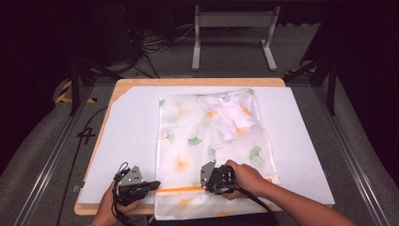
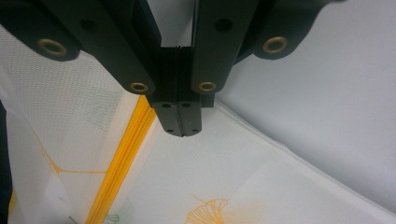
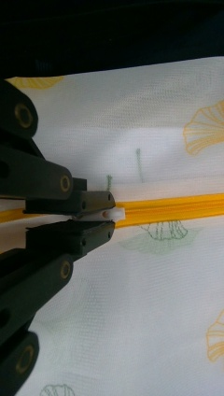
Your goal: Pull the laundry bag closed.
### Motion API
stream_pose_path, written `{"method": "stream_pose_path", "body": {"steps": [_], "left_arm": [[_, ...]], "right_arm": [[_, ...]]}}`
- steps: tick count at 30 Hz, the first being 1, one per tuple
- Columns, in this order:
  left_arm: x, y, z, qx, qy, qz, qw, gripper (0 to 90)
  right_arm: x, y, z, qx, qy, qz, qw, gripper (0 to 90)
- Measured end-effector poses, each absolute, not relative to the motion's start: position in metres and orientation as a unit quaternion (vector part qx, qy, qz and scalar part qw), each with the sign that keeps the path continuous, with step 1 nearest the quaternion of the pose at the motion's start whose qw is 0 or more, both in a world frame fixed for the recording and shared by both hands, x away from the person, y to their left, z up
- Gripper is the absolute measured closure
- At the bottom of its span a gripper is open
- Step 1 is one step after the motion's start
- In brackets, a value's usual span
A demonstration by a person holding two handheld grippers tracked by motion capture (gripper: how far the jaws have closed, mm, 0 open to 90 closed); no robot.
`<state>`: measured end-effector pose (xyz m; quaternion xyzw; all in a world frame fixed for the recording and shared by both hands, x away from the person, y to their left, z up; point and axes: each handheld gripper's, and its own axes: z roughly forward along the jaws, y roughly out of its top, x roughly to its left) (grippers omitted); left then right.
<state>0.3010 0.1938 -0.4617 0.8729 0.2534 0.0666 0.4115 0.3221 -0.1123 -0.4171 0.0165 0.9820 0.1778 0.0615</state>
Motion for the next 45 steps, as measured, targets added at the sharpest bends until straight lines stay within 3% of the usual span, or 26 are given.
{"method": "stream_pose_path", "body": {"steps": [45], "left_arm": [[0.301, 0.194, -0.462, 0.871, 0.257, 0.065, 0.414, 90.0]], "right_arm": [[0.324, -0.159, -0.414, 0.052, 0.983, 0.166, 0.059, 84.2]]}}
